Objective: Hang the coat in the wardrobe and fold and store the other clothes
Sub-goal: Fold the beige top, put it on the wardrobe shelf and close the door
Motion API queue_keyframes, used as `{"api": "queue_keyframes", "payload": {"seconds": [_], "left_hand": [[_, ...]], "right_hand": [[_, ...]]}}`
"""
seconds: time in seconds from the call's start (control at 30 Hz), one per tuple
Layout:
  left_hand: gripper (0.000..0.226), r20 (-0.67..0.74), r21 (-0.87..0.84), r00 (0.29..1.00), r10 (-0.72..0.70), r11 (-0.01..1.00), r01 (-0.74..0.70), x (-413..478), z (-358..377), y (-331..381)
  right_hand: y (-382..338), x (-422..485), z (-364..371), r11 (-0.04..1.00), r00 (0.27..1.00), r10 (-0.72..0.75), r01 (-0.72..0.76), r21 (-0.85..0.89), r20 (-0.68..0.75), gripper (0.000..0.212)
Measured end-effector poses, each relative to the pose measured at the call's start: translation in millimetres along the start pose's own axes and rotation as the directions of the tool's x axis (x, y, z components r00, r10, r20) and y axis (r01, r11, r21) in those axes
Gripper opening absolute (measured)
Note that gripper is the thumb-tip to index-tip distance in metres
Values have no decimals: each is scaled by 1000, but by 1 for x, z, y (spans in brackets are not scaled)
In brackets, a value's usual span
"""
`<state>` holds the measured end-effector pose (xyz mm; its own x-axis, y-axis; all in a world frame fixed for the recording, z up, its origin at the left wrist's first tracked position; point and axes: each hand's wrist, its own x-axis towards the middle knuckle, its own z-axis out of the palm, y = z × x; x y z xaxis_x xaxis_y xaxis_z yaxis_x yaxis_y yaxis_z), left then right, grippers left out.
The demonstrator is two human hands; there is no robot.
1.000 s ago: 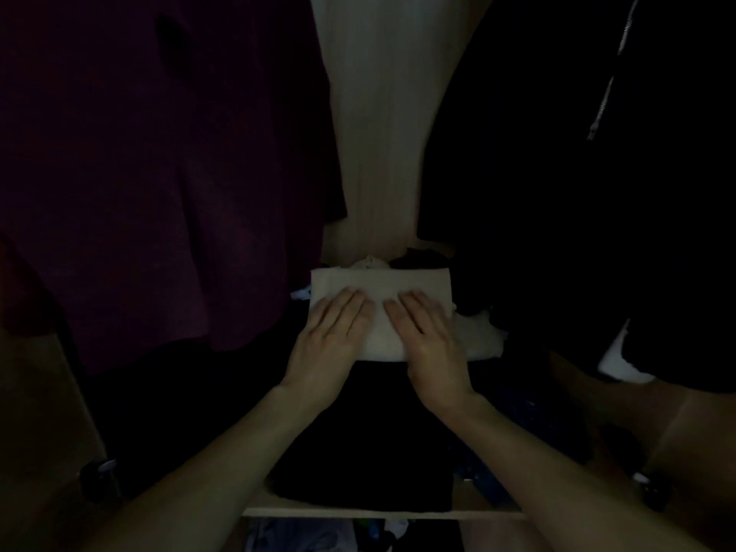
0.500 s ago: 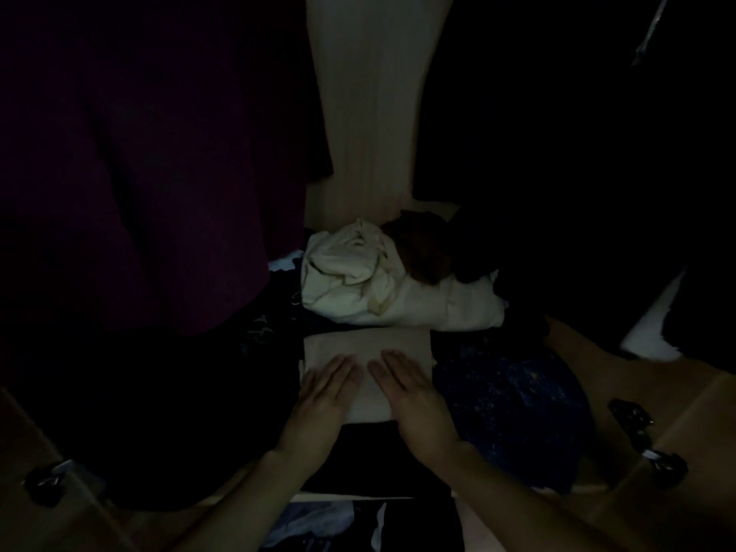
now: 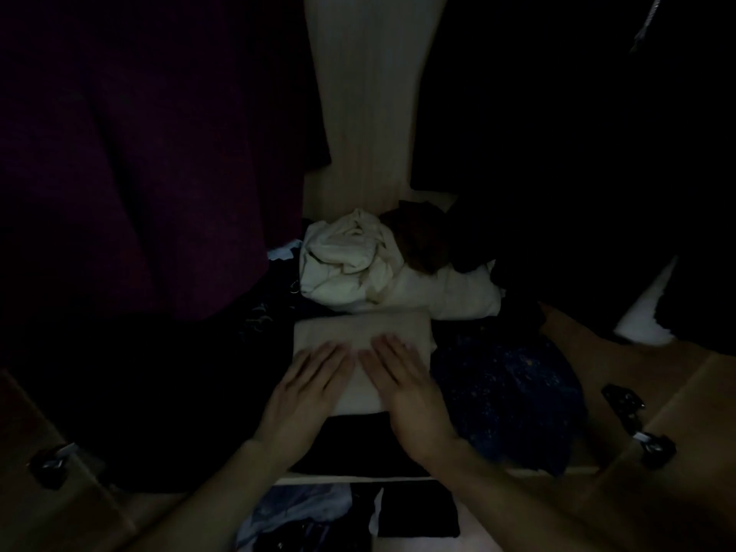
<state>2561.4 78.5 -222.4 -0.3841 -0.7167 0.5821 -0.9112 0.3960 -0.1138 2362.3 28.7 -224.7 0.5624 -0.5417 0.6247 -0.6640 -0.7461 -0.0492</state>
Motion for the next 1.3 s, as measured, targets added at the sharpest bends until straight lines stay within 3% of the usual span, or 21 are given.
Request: {"api": "queue_keyframes", "payload": {"seconds": [0.17,0.23,0.3,0.37,0.47,0.53,0.63,0.73,0.8,0.87,0.93,1.07,1.17,1.23,1.3], "left_hand": [[54,167,-79,986,-31,996,44,-14,9,9],[71,282,-107,959,-9,993,41,-16,5,2],[82,381,-160,924,3,985,62,-17,-1,-2],[79,434,-174,900,-33,977,120,-5,-12,1],[85,394,-125,902,-173,963,240,20,-16,7],[90,364,-180,900,-241,930,322,27,-8,7],[88,396,-223,882,-257,904,364,23,17,9],[77,454,-162,858,-241,924,345,23,37,11],[72,498,-144,833,-241,924,354,26,37,12],[82,475,-129,834,-279,916,380,34,33,12],[99,467,-162,843,-267,911,378,35,29,14],[95,532,-145,795,-292,893,425,39,18,15],[99,538,-101,786,-305,902,419,42,8,17],[98,525,-81,789,-319,904,419,43,-1,19],[82,494,-98,812,-310,908,406,43,-9,18]], "right_hand": [[5,-21,6,999,993,4,-9,44,120,63],[12,-24,-5,995,975,-45,25,95,220,80],[13,-23,-17,987,949,-53,2,161,312,76],[11,-15,-20,988,955,-3,-44,151,295,76],[4,8,-13,983,957,135,-162,89,259,80],[-2,17,-3,972,949,209,-229,59,238,80],[-1,7,19,955,935,275,-294,52,222,67],[7,-6,33,928,912,344,-366,64,224,64],[10,-6,36,925,906,347,-374,73,243,65],[11,-2,35,926,898,350,-375,48,265,71],[11,3,29,921,885,346,-384,69,312,86],[12,12,9,914,794,310,-400,64,524,109],[14,16,-7,923,798,298,-381,56,523,124],[11,14,-20,922,828,309,-382,68,467,117],[7,14,-37,917,855,343,-394,58,388,97]]}}
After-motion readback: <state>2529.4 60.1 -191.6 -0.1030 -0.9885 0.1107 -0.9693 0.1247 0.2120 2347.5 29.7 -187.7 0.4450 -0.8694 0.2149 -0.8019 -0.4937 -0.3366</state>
